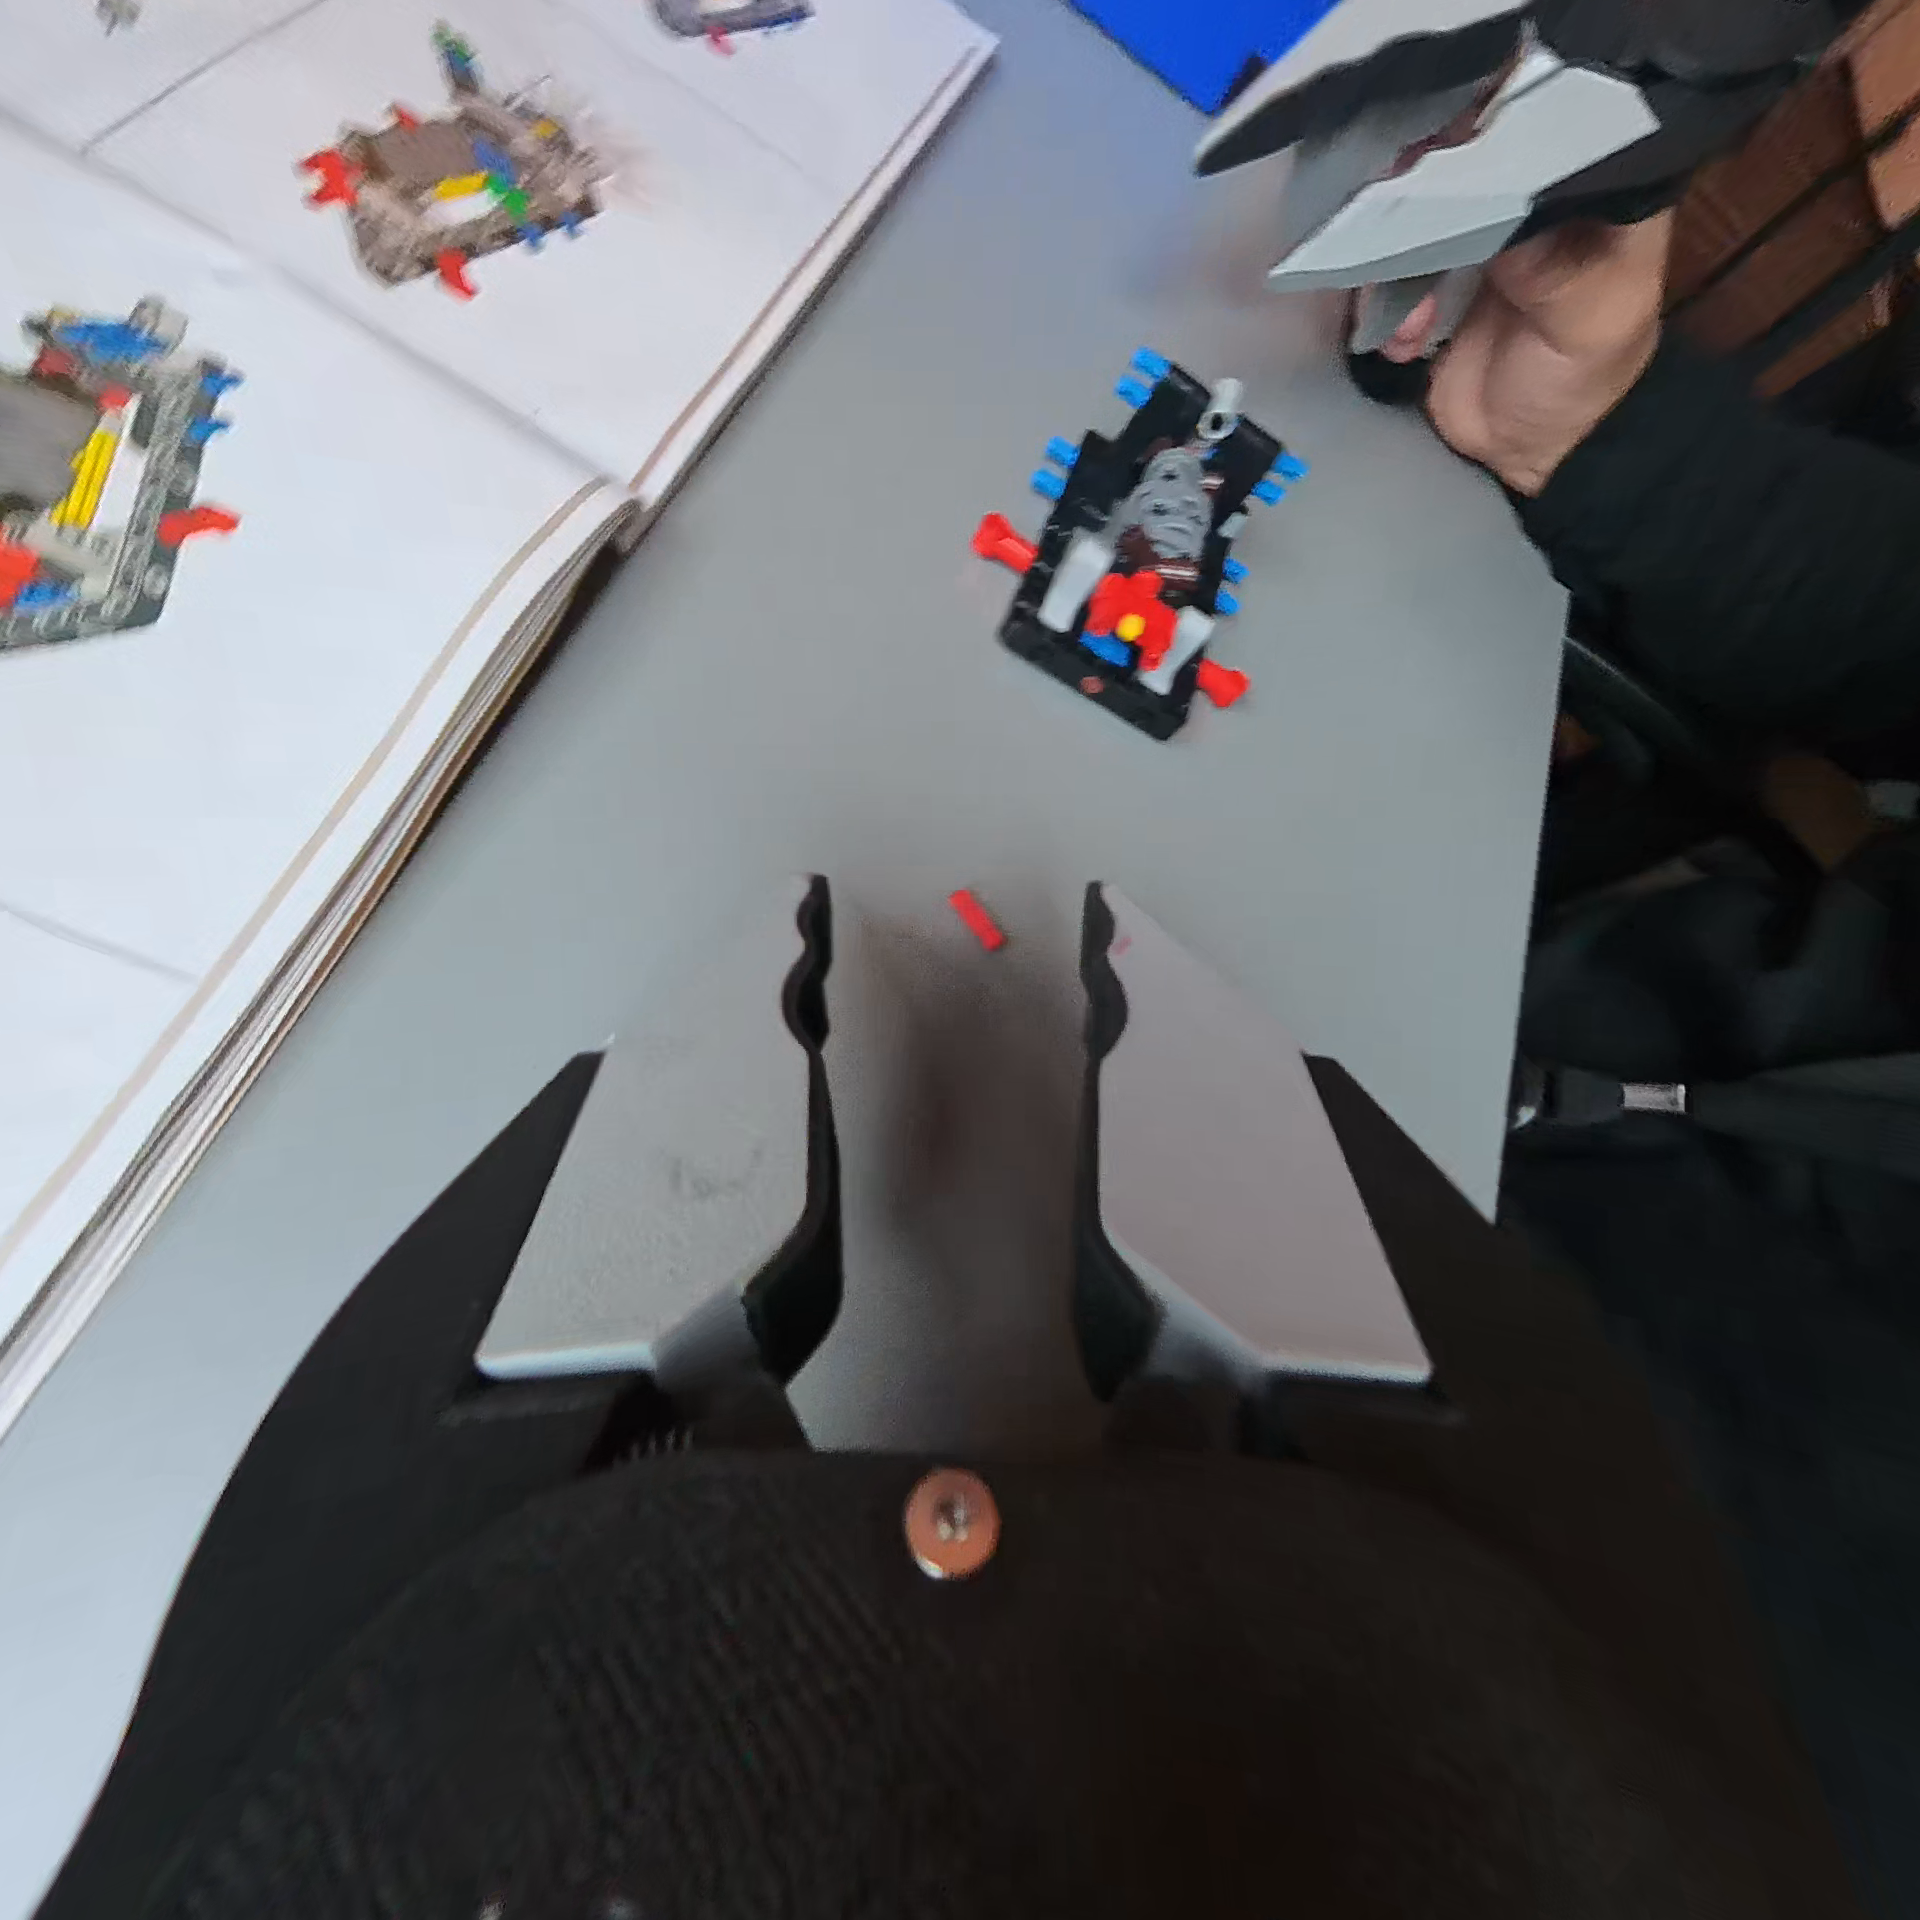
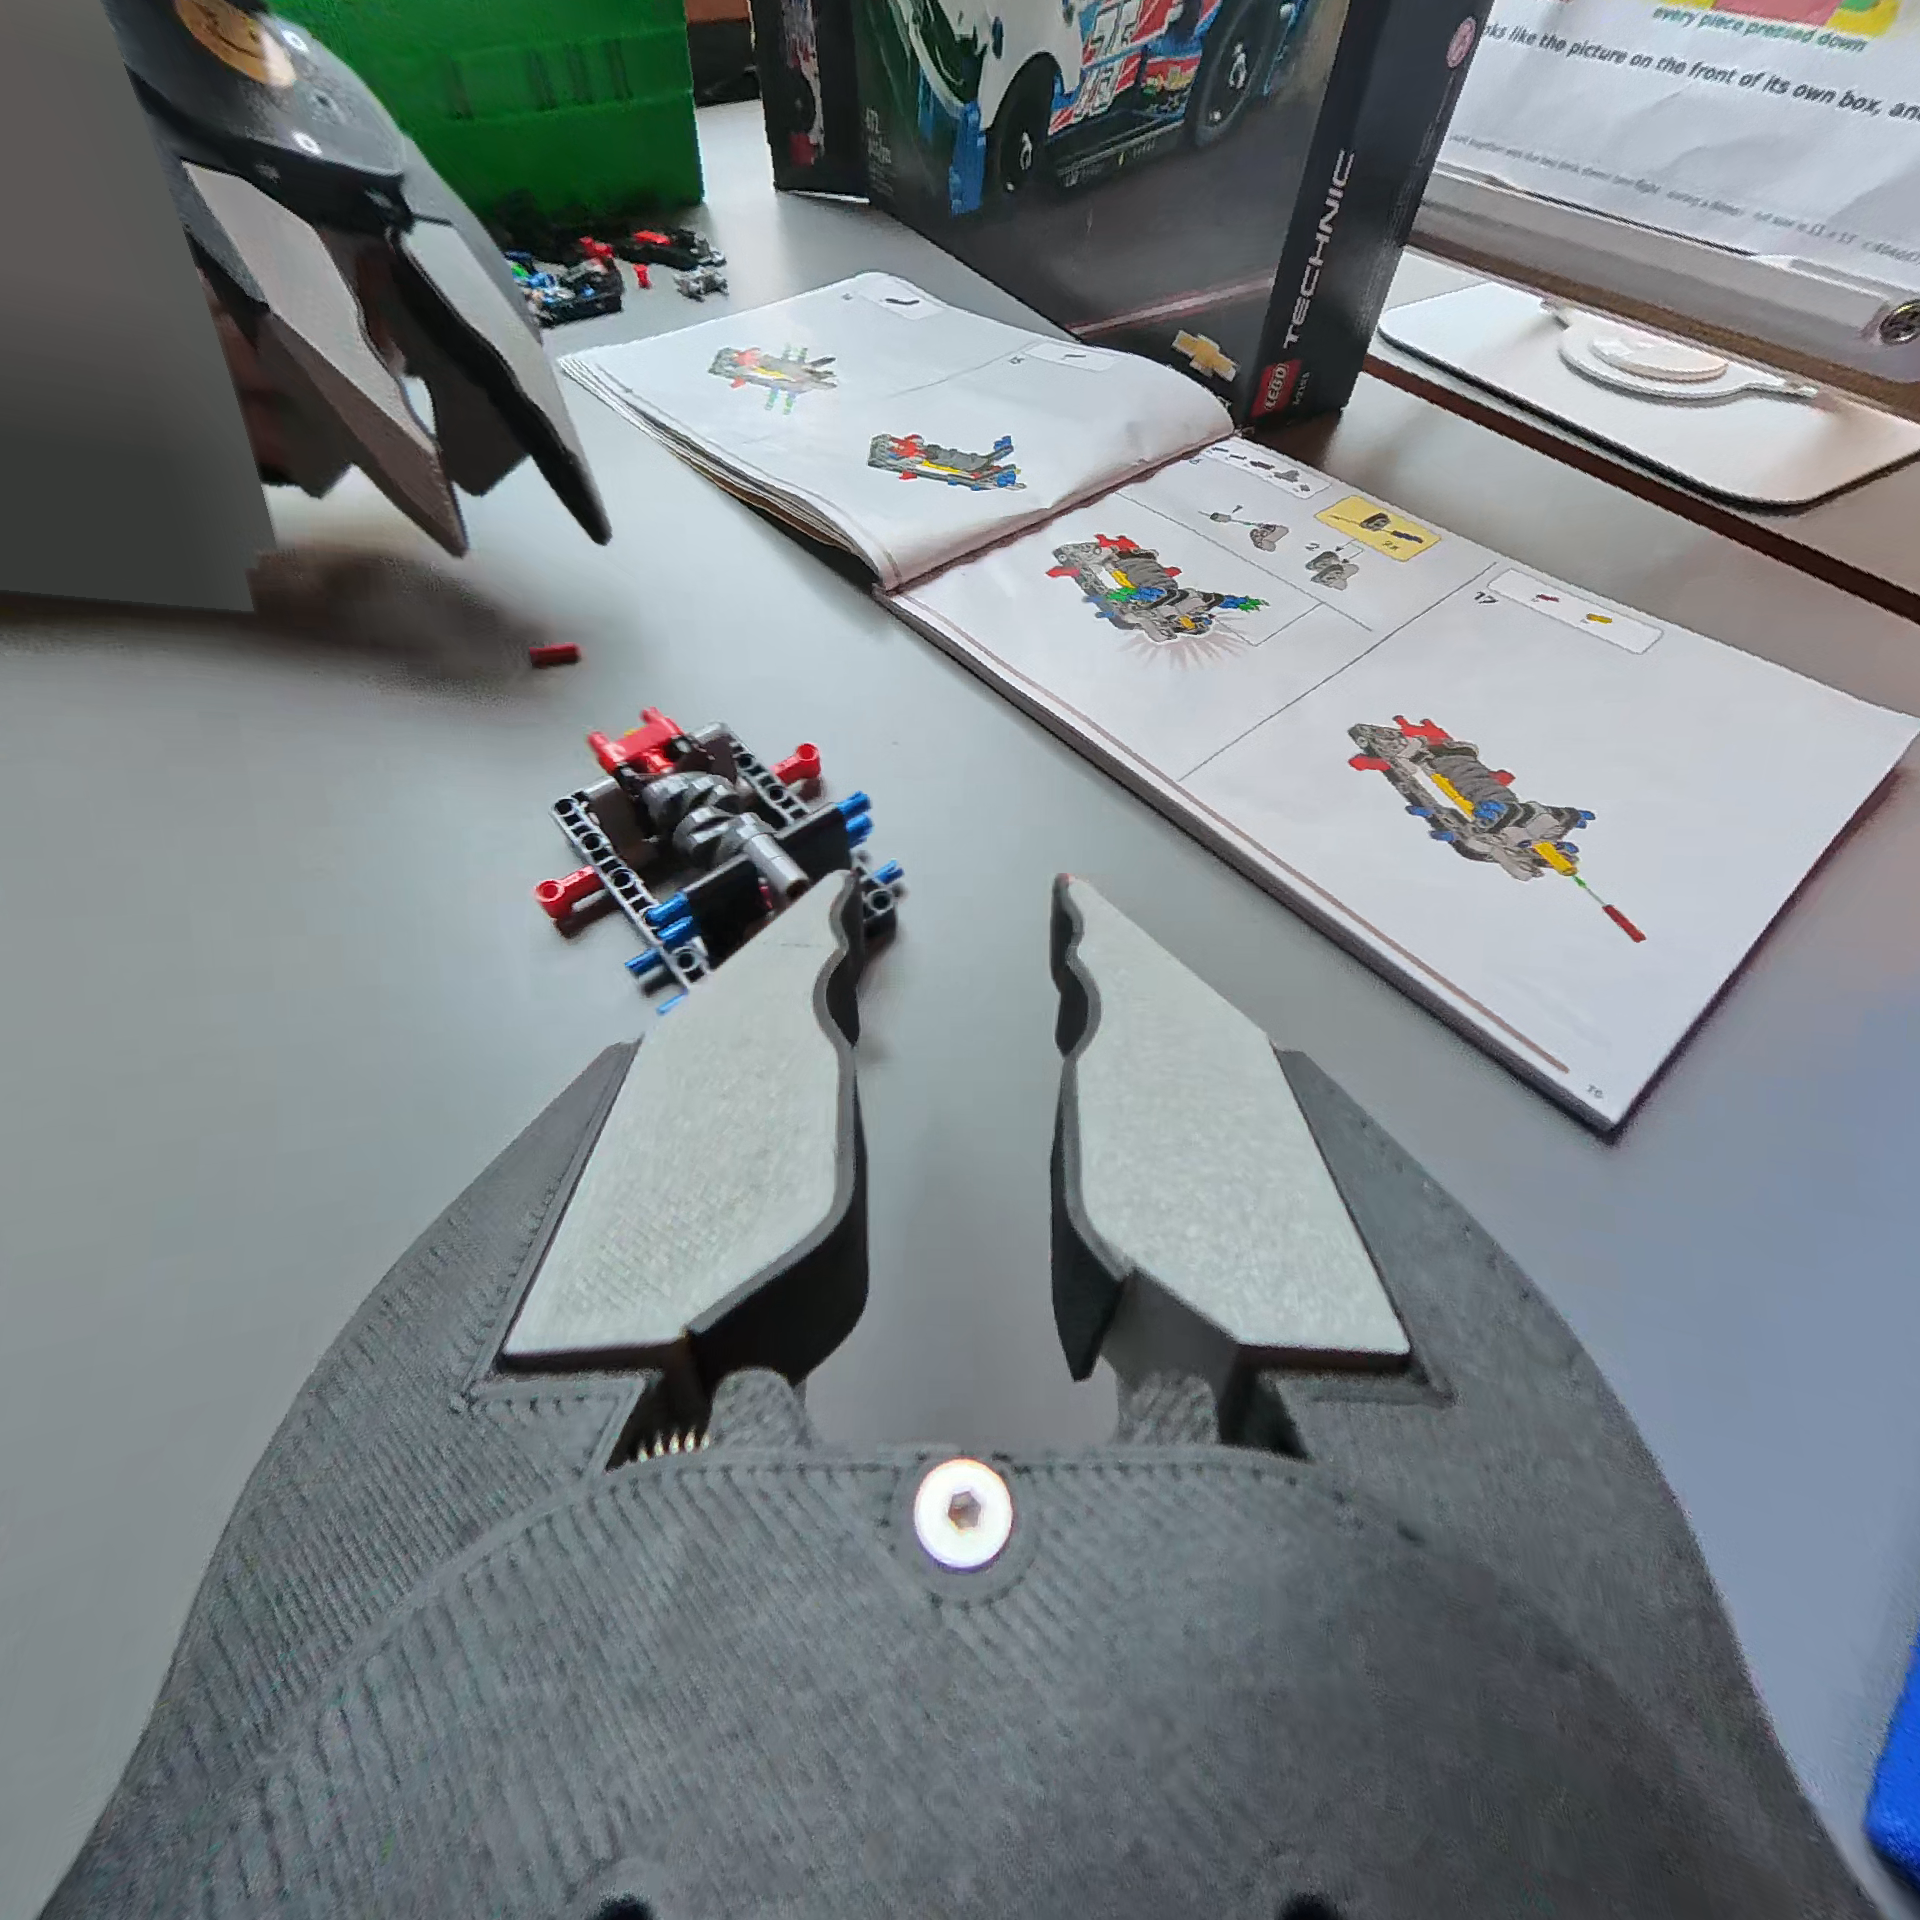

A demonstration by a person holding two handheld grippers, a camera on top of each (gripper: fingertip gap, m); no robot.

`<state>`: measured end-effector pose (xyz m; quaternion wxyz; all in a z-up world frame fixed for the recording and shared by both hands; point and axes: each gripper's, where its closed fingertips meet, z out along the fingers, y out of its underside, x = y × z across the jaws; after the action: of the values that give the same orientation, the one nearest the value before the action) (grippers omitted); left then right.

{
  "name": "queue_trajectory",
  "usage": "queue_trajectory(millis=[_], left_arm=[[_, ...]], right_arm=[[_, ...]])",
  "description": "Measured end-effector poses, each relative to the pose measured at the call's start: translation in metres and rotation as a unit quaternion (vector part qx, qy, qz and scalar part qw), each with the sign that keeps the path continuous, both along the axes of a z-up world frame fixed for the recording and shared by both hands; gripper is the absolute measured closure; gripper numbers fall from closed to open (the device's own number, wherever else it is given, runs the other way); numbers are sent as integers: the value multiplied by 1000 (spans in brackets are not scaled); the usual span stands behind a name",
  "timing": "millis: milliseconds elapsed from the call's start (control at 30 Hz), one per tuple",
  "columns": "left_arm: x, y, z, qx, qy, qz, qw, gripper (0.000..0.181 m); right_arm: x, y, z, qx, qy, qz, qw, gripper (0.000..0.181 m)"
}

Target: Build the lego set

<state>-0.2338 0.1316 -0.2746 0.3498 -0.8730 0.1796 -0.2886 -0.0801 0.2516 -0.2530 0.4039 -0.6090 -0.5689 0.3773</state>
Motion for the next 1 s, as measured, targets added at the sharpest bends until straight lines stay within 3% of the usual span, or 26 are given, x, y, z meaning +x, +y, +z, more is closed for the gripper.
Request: queue_trajectory(millis=[233, 400, 500, 667, 767, 867, 1000], left_arm=[[55, 22, 13, 60, 53, -137, 987, 140], [81, 31, -13, 33, 90, -205, 974, 158], [90, 20, -16, 36, 88, -221, 971, 173], [122, -13, -12, 59, 87, -279, 955, 172], [118, -8, -6, 102, 119, -240, 958, 180], [107, 1, 11, 109, 95, -199, 969, 167], [112, 23, 7, 106, 95, -192, 971, 151]], right_arm=[[2, -44, -6, -13, -20, 32, 999, 149], [-4, -67, -19, 15, -67, 59, 996, 155], [-8, -61, -35, 38, -120, 51, 991, 171], [-13, -37, -37, 50, -134, 31, 989, 169], [-4, -20, -36, 8, -148, -16, 989, 165], [1, -45, -17, -8, -88, 27, 996, 163], [1, -86, -8, 45, -71, 95, 992, 164]])
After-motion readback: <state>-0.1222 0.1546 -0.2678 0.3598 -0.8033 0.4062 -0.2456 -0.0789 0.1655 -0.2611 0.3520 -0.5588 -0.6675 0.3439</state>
